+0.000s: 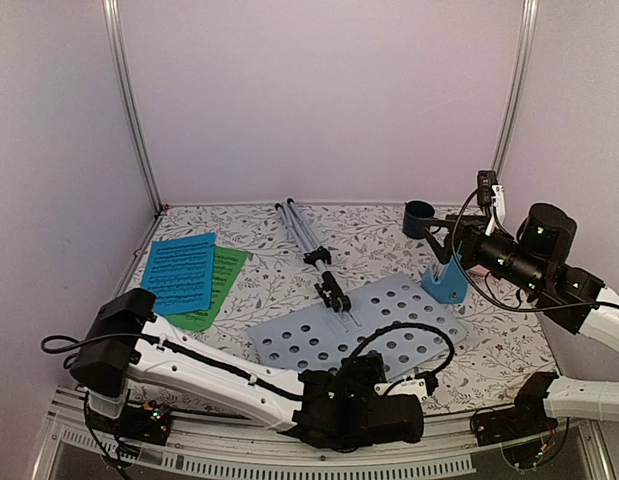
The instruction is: Set up the instrument practice props
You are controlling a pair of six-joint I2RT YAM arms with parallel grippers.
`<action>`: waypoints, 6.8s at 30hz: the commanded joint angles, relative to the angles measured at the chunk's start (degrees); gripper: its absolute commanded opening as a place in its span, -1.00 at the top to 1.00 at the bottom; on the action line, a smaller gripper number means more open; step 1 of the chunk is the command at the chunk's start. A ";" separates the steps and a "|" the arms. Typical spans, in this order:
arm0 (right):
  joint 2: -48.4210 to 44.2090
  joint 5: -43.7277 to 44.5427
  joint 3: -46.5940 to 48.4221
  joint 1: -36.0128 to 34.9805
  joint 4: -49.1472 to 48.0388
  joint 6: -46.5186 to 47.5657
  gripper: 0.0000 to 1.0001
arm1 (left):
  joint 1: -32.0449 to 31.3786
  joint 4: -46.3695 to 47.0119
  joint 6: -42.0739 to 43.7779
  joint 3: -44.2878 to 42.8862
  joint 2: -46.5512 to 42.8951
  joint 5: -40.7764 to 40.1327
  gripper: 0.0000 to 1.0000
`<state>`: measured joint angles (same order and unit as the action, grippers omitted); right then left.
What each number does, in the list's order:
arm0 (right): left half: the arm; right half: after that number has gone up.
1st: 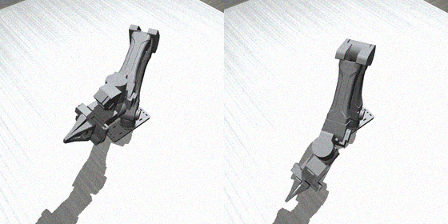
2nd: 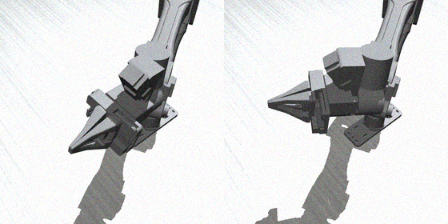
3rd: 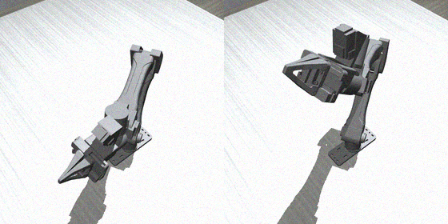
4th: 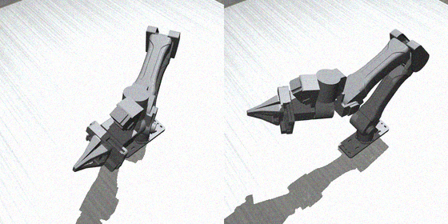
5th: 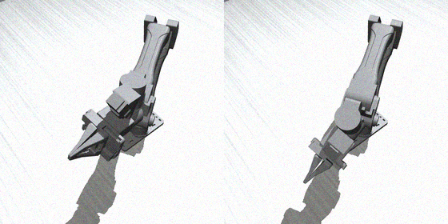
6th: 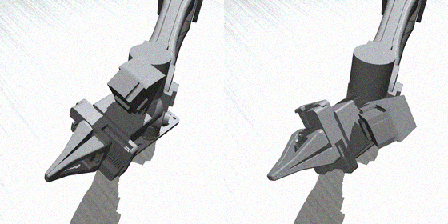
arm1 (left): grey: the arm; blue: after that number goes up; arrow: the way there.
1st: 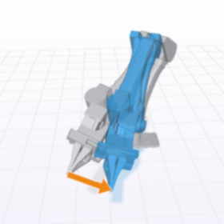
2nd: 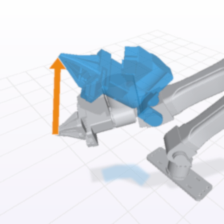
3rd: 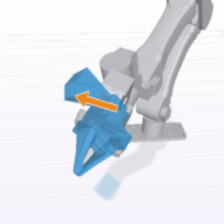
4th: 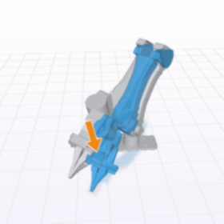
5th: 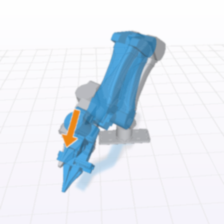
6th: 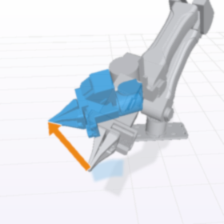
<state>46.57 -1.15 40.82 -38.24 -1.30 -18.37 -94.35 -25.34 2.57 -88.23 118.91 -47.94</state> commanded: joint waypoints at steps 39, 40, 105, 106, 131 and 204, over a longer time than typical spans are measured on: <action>-9.97 18.13 4.83 0.35 7.32 2.36 -0.98 | 1.34 -21.07 -4.79 -8.62 -9.11 -26.75 1.00; -10.14 18.18 4.35 0.31 7.02 3.10 -0.98 | 1.42 -20.14 -3.42 -8.59 -9.88 -26.88 1.00; 4.33 -23.47 3.99 0.36 -5.11 46.09 -0.59 | 9.82 12.60 51.29 11.71 -58.10 12.32 1.00; 5.13 -25.14 5.11 0.37 -3.31 46.49 -0.52 | 9.84 12.10 51.27 11.64 -58.21 13.03 1.00; 4.99 -30.64 8.43 -7.76 3.52 48.22 0.49 | 11.51 10.71 47.07 13.85 -62.70 23.35 1.00; 26.82 -1.58 47.61 -7.20 -36.60 11.91 1.00 | 43.54 52.63 -6.91 44.50 -43.69 40.18 -0.24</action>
<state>75.96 -2.22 81.91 -45.43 -16.75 -0.30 -51.55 18.37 -1.50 -42.28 70.00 -10.20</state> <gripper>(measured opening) 0.043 0.646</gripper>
